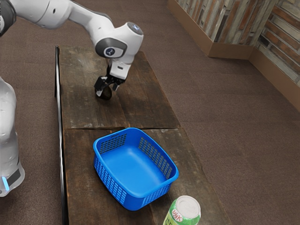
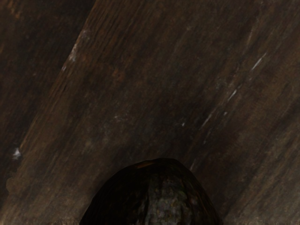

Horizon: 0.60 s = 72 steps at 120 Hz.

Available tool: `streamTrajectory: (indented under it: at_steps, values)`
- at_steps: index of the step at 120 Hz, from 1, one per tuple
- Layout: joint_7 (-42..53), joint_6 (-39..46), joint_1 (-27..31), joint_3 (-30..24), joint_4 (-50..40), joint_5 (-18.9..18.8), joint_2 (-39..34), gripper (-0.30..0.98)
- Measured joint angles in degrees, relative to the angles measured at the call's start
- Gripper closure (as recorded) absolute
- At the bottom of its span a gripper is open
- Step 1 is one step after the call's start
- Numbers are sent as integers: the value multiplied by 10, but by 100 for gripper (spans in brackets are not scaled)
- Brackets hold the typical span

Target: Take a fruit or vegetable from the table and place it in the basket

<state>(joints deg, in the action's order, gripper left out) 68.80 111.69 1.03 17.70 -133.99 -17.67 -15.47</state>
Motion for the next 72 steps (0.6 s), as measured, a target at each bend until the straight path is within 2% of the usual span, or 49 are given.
streamTrajectory:
  at_steps: [43,58,72]
  values:
    - [-2,7,0,7,-1,-3,9,0]
    - [-4,7,0,13,-1,-3,9,24]
    - [-7,8,0,14,-1,-4,10,35]
